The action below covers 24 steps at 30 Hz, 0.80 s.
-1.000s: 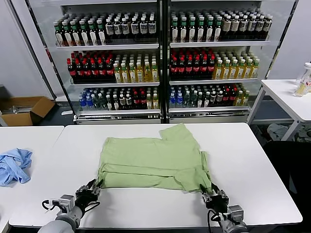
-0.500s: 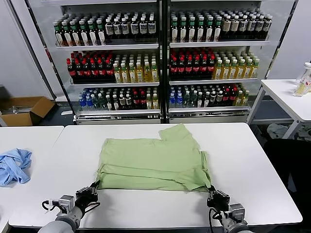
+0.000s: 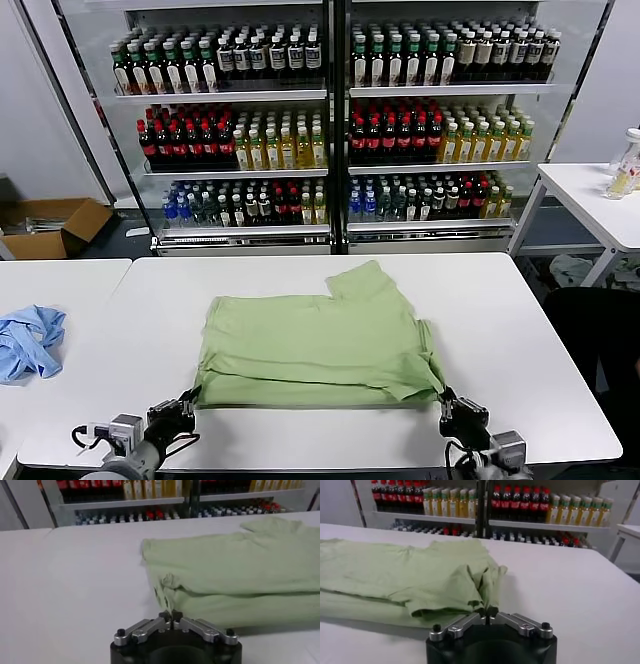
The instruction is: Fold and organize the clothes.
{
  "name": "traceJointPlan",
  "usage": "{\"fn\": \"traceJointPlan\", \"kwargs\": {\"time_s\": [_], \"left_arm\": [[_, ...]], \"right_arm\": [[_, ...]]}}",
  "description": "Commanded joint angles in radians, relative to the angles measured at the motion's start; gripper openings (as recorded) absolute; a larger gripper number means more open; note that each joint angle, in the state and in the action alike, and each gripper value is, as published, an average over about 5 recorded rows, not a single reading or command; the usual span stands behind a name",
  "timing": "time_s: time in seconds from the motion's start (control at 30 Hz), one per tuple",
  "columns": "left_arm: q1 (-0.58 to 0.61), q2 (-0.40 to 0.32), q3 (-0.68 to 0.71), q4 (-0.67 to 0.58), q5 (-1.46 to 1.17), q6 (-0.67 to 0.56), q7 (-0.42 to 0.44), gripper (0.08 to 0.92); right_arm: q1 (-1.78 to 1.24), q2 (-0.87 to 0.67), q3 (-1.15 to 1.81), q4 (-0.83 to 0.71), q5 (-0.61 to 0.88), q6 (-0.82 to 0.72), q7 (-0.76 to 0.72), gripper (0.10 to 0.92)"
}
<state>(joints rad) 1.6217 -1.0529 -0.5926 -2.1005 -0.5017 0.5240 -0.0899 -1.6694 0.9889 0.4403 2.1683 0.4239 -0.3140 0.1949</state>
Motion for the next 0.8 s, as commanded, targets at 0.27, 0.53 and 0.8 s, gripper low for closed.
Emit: {"fn": "traceJointPlan", "kwargs": {"time_s": [0.27, 0.53, 0.8], "left_arm": [[0.194, 0.009, -0.04, -0.124, 0.056, 0.03, -0.032, 0.118], [0.161, 0.021, -0.091, -0.222, 0.046, 0.048, -0.035, 0.338], [-0.059, 0.055, -0.049, -0.128, 0.003, -0.029, -0.015, 0.563]], "right_arm": [[-0.23, 0.018, 0.017, 0.121, -0.111, -0.009, -0.002, 0.142], [-0.21, 0.004, 0.107, 0.211, -0.09, -0.015, 0.003, 0.36], [0.073, -0.04, 0.15, 0.183, 0.084, -0.133, 0.016, 0.585]]}}
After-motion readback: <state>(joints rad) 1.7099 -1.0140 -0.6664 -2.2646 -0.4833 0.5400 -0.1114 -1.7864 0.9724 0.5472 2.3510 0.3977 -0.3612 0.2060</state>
